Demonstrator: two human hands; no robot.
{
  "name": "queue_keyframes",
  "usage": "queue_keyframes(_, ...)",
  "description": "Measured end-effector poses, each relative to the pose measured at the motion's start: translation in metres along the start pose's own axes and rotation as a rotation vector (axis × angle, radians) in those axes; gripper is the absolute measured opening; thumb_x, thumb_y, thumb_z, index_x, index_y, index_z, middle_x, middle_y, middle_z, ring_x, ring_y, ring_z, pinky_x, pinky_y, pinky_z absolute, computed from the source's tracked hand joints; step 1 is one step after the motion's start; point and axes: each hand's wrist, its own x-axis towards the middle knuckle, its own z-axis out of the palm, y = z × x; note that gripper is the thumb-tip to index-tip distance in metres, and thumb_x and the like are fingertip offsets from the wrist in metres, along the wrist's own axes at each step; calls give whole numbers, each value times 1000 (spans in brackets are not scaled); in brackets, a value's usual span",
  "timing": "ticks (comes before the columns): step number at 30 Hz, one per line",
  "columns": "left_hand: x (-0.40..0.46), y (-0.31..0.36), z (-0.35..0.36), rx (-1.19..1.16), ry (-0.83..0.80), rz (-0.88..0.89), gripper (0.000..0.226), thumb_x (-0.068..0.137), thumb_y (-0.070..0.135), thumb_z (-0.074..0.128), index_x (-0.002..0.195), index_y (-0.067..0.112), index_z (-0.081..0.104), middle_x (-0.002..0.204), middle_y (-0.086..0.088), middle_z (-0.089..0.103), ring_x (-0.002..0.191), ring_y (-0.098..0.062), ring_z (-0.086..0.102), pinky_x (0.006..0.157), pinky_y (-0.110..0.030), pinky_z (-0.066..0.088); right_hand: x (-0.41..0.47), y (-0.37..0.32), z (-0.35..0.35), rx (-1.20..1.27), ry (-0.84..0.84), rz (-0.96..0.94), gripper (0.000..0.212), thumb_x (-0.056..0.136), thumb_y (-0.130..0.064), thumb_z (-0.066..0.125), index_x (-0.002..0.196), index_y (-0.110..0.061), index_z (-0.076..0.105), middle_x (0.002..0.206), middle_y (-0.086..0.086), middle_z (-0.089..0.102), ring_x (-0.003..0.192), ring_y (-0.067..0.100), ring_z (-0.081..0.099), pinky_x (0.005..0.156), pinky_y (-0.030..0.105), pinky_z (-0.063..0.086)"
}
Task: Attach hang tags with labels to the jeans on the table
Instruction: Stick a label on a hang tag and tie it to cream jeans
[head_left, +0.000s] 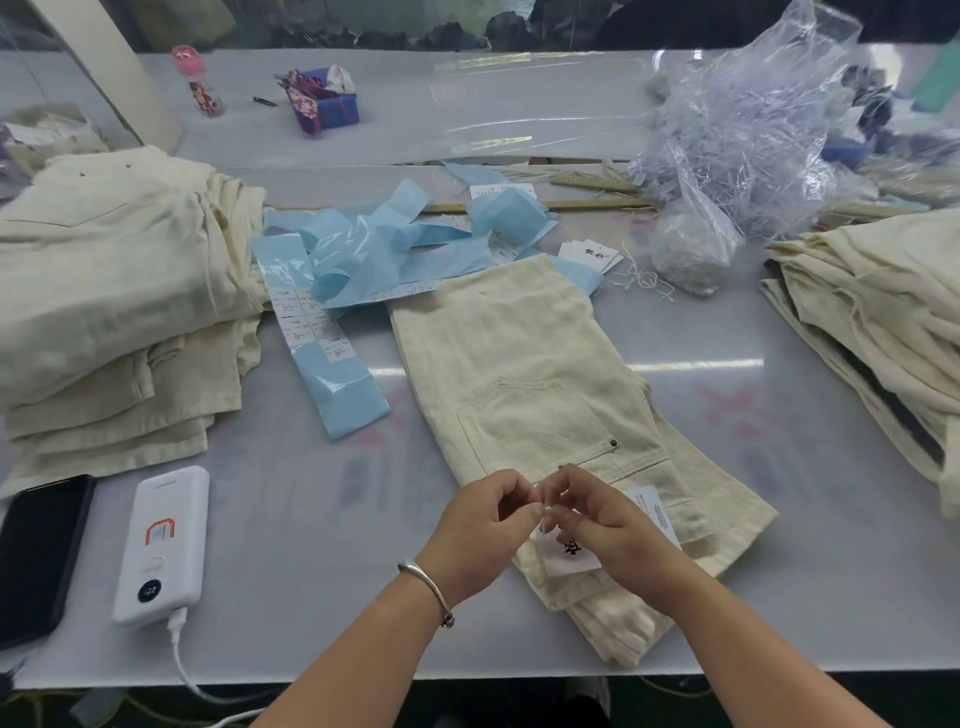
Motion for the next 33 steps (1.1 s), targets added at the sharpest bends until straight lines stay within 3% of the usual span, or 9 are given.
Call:
queue_keyframes(4,-2,1,-2,10,-15,2,11,84,21,63,74,18,59,65,8,51,60,-7,42,59,-23,38,0,2,0,13,-6,0,12,95,-11,54,90,-20,58,88,4,62,84,19,60,76,33,50)
queue_keyframes(9,-2,4,-6,385,15,102,18,88,26,60,74,33,53,67,14,54,61,-3,48,63,-25,44,4,-7,4,-480,52,-97,17,94,-9,54,87,-24,51,86,-11,56,80,9,52,72,25,46)
queue_keyframes(12,0,5,-9,414,30,156,18,88,26,64,74,33,56,67,16,55,61,-2,49,61,-22,44,5,-14,5,-651,68,-150,18,95,-13,54,86,-26,46,85,-16,50,81,4,46,73,24,42)
queue_keyframes(18,15,-6,-25,-91,-211,-17,17,82,6,75,72,15,64,64,7,61,60,-9,54,59,-21,47,5,-21,6,-571,19,-94,15,94,-11,55,85,-21,50,83,-12,52,75,4,46,70,24,43)
queue_keyframes(23,32,-17,-27,-87,-283,-108,18,78,11,79,70,15,64,59,10,59,56,-3,51,53,-17,43,10,-17,6,-478,0,-29,30,93,-6,55,77,-30,46,75,-14,50,69,2,46,64,18,38)
queue_keyframes(27,42,-22,-25,89,-331,-106,20,73,20,84,69,21,64,61,13,60,58,-3,50,57,-18,43,14,-6,3,-534,-91,25,31,92,-7,55,76,-31,44,78,-13,50,70,1,45,66,20,39)
queue_keyframes(29,48,-27,-25,198,-193,-98,24,70,28,85,68,25,62,63,11,59,59,-4,50,58,-16,41,19,-4,-11,-549,6,-11,25,88,-10,63,80,-30,50,83,-13,52,78,-1,47,73,22,37)
queue_keyframes(31,58,-32,-35,309,145,-166,25,72,33,83,72,23,60,70,9,60,66,-7,56,59,-16,42,27,2,-41,-638,352,2,22,82,-22,74,99,-22,58,100,-6,56,97,11,50,85,26,35)
queue_keyframes(33,68,-35,-52,374,409,-342,32,78,38,77,92,17,58,92,0,61,87,-20,61,72,-27,45,39,7,-77,-795,620,279,68,76,-52,73,126,-12,50,122,7,53,115,27,46,94,38,36)
